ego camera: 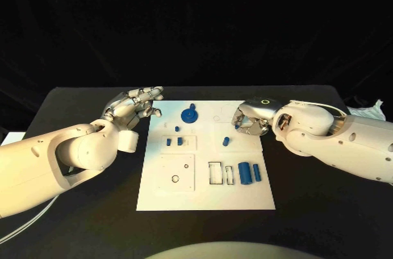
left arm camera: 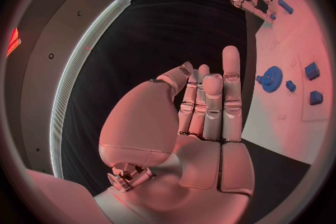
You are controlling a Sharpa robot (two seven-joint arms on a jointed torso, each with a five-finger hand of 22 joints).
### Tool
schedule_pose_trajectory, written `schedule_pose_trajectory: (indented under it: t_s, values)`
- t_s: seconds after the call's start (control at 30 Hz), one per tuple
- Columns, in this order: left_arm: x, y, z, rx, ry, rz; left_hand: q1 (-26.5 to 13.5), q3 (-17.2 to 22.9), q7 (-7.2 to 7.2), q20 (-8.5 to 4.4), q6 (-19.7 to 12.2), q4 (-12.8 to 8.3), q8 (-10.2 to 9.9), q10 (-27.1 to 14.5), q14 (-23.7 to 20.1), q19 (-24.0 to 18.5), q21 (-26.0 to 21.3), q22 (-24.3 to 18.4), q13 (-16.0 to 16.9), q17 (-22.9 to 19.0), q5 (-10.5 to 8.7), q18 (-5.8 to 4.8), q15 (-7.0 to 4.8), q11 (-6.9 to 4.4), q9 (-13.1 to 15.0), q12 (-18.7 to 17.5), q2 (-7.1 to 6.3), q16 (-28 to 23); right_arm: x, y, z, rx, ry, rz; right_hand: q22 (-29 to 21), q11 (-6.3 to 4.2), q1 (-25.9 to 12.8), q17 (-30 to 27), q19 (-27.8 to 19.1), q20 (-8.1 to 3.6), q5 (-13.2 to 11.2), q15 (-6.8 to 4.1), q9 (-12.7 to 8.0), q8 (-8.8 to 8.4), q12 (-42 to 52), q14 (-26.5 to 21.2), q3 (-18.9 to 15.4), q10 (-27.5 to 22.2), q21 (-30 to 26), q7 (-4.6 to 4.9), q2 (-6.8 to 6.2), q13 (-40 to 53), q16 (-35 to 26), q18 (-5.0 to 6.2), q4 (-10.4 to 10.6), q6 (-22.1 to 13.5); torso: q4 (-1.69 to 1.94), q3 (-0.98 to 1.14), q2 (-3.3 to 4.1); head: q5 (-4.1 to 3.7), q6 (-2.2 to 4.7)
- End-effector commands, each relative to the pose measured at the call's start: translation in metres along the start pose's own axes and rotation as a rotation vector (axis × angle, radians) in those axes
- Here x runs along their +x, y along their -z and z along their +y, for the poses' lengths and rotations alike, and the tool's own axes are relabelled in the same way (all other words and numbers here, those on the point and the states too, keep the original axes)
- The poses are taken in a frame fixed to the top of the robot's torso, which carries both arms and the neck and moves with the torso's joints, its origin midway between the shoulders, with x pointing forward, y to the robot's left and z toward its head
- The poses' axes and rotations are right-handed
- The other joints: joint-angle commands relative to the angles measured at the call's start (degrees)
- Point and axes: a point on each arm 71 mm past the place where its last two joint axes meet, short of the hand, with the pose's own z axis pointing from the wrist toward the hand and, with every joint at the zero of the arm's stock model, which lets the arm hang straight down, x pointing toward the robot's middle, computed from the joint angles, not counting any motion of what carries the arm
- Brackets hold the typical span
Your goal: Assemble the parts on the task board
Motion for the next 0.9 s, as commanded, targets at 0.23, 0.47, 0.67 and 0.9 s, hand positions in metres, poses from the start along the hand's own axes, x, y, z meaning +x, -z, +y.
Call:
schedule_pose_trajectory:
  t_s: [0.23,0.47,0.67,0.9]
  values:
    - [0.0012,0.0002,-0.0005,0.006,0.005,0.015,-0.4,0.3,0.15,0.2,-0.2,0.0,0.3,-0.5,-0.4,-0.4,0.1,-0.1,-0.2,-0.1,0.27,1.04,-0.05,0.05,0.0,-0.5,0.22,-0.3,0.0048,-0.0017,0.0021,0.0,0.025,0.056,5.6,-0.21,0.1,-0.1,0.1,0.11,-0.9,0.06,0.3,0.38,-0.1,2.5,1.4,1.6,0.3,-0.13,1.56,-1.0,0.0,-0.22,-0.3,1.3,0.04,-0.01,-0.01,-0.01,-0.35]
    - [0.0007,0.0004,-0.0005,0.003,0.003,0.014,-0.3,0.3,0.16,0.21,-0.2,0.0,0.4,-0.4,-0.4,-0.4,0.1,-0.1,-0.3,0.0,0.28,1.05,-0.05,0.05,0.0,-0.5,0.25,-0.3,0.0065,-0.0035,0.0038,0.005,0.042,0.075,5.8,-0.3,-0.1,0.1,0.2,0.11,-1.1,0.06,0.4,0.45,0.0,2.5,1.5,2.1,0.4,-0.19,1.58,-1.3,0.2,-0.25,-0.4,1.7,0.01,0.02,-0.02,0.01,-0.45]
    - [0.0006,0.0003,-0.0003,0.001,0.004,0.015,-0.3,0.4,0.19,0.22,-0.3,-0.1,0.4,-0.4,-0.4,-0.4,0.1,-0.1,-0.4,-0.1,0.27,1.06,-0.05,0.08,0.0,-0.6,0.23,-0.3,0.0071,-0.0053,0.0073,0.009,0.068,0.081,5.9,-0.34,-0.4,0.1,0.3,0.06,-1.6,-0.04,0.5,0.39,-0.1,2.6,1.4,2.4,0.5,-0.25,1.18,-1.6,0.3,-0.27,-0.6,1.9,0.03,0.04,-0.02,-0.02,-0.67]
    - [0.0005,0.0001,0.0,-0.003,0.004,0.016,-0.3,0.4,0.21,0.23,-0.4,-0.1,0.4,-0.4,-0.4,-0.5,0.1,-0.1,-0.5,-0.1,0.26,1.06,-0.04,0.1,0.0,-0.7,0.19,-0.3,0.0057,-0.0059,0.0103,0.019,0.106,0.055,6.1,-0.53,-0.2,0.3,0.5,-0.11,-1.9,-0.23,0.6,0.44,-0.1,2.6,1.9,3.2,0.6,-0.4,1.4,-1.9,0.6,-0.34,-1.1,2.5,-0.06,0.03,-0.03,-0.12,-0.74]
